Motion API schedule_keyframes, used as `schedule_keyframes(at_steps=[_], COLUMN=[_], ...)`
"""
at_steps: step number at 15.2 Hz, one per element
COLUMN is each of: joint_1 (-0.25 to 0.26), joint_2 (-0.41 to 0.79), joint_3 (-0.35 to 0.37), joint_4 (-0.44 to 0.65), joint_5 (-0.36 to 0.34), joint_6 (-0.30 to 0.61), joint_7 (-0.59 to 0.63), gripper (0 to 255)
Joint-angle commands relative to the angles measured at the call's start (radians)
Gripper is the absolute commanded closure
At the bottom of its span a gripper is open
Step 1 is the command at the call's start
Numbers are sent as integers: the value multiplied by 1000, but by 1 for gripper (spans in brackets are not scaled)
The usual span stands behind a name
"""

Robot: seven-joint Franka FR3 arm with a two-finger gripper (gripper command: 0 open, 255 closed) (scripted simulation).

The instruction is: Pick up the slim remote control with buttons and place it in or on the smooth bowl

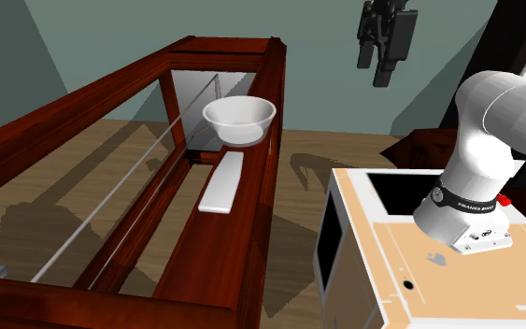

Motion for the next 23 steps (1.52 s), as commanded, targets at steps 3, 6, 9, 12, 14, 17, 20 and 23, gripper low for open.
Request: schedule_keyframes(at_steps=[3, 6, 9, 12, 14, 17, 20, 23], joint_1=[18, 46, 77, 110, 134, 166, 194, 214], joint_2=[42, 121, 217, 325, 401, 518, 637, 753], joint_3=[-47, -115, -177, -230, -261, -297, -318, -323], joint_4=[-14, -18, -4, 28, 57, 111, 175, 245], joint_5=[-33, -74, -102, -114, -112, -95, -64, -25], joint_6=[59, 148, 235, 317, 366, 432, 487, 529], joint_7=[-122, -302, -479, -654, -771, -947, -1123, -1294], gripper=[0, 0, 0, 0, 0, 0, 0, 0])
